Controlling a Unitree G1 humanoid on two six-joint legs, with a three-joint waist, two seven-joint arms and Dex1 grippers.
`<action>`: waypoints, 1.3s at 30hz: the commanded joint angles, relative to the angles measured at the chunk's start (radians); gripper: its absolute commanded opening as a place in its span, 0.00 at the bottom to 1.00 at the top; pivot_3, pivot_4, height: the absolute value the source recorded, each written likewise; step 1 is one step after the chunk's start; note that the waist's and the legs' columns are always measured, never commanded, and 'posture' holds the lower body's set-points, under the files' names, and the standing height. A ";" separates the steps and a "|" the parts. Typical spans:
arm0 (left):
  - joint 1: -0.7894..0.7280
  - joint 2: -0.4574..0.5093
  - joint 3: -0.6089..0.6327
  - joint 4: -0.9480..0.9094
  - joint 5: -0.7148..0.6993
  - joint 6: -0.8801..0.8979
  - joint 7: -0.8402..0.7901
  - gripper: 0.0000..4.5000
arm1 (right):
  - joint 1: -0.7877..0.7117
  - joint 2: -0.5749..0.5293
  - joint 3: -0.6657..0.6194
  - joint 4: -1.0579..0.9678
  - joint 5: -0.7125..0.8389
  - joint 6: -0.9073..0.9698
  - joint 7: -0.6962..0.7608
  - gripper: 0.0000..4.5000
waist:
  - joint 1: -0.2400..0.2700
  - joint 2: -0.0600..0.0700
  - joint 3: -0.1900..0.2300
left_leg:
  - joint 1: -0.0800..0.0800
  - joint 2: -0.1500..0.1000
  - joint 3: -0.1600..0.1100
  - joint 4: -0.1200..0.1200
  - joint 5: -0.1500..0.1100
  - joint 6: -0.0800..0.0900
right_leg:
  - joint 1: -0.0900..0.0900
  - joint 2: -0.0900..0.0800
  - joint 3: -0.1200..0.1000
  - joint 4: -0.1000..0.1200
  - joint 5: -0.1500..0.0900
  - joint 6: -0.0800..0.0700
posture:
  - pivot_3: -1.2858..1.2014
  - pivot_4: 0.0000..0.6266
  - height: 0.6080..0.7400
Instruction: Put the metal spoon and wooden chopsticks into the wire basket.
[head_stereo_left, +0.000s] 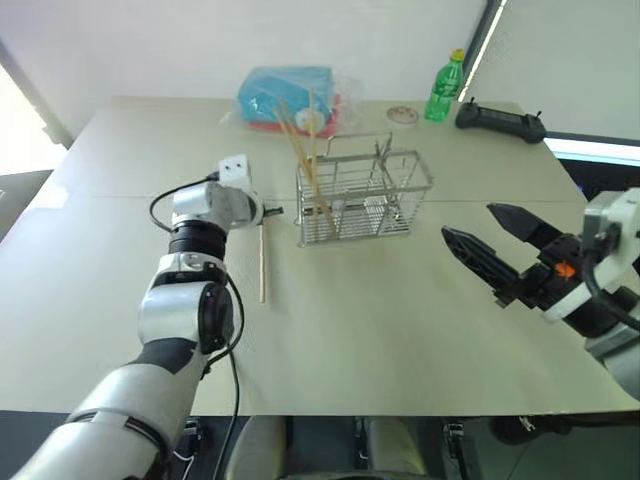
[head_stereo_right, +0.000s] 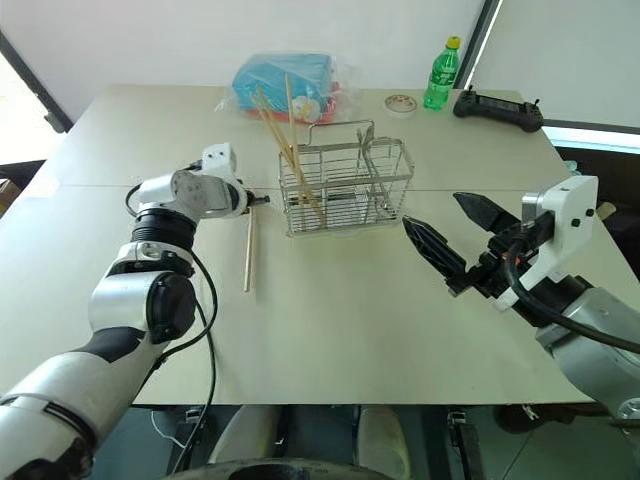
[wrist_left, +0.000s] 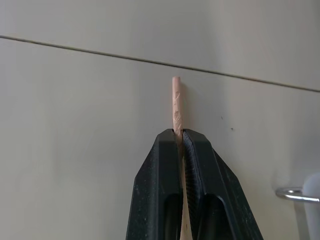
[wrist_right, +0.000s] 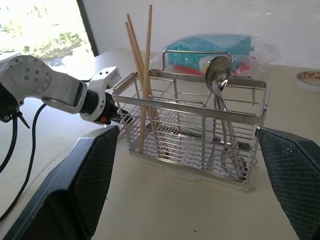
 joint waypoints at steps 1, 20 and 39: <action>-0.088 0.100 0.057 0.012 -0.002 -0.233 0.012 0.00 | -0.022 -0.022 -0.019 0.005 0.012 -0.012 0.013 1.00 | 0.001 -0.001 0.000 | 0.000 0.000 0.000 0.000 0.000 0.000 | -0.001 0.000 0.000 0.000 0.001 0.001 | 0.52 0.24 0.85; -0.153 0.078 -0.037 -0.579 -0.318 -0.517 -0.626 0.00 | -0.061 -0.058 0.004 0.040 0.049 0.012 0.019 1.00 | 0.006 -0.001 0.000 | -0.002 -0.001 0.002 0.001 0.000 0.000 | 0.004 -0.004 0.000 -0.008 0.001 0.000 | 0.52 0.24 0.85; 0.154 -0.121 -0.247 -0.680 -0.207 -0.666 -0.671 0.00 | 0.013 -0.032 -0.074 -0.018 0.100 -0.029 -0.067 1.00 | 0.006 0.001 0.000 | -0.001 0.001 0.002 0.003 0.000 0.001 | 0.003 0.001 0.002 -0.003 0.001 -0.001 | 0.52 0.24 0.85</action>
